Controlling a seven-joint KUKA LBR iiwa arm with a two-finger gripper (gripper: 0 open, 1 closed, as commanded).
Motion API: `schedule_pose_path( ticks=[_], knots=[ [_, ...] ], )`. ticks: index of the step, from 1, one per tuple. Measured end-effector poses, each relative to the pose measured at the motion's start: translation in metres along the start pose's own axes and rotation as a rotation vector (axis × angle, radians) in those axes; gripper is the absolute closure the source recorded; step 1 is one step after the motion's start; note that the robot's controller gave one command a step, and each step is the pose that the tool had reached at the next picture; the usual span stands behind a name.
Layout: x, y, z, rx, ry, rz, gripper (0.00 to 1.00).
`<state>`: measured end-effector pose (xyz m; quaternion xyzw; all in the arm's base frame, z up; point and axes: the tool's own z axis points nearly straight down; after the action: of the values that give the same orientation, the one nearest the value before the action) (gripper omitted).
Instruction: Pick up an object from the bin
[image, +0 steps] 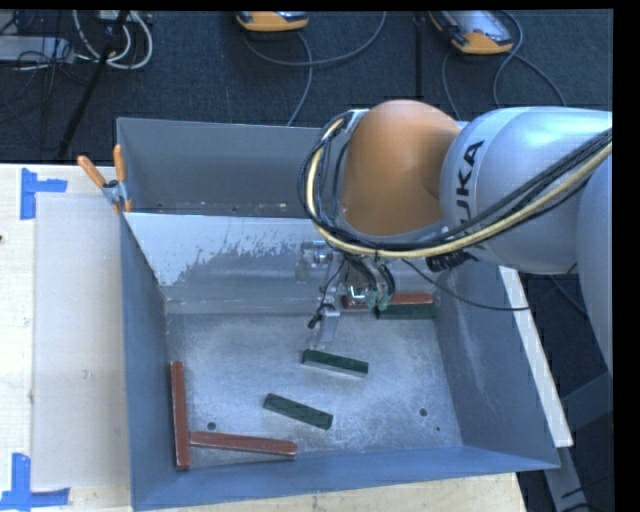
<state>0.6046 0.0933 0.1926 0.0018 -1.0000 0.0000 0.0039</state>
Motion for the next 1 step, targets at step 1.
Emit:
schedule_pose_path(
  ticks=[1],
  knots=[
    [0.0374, 0.0039, -0.0973, 0.0, -0.016, -0.118, 0.0]
  ],
)
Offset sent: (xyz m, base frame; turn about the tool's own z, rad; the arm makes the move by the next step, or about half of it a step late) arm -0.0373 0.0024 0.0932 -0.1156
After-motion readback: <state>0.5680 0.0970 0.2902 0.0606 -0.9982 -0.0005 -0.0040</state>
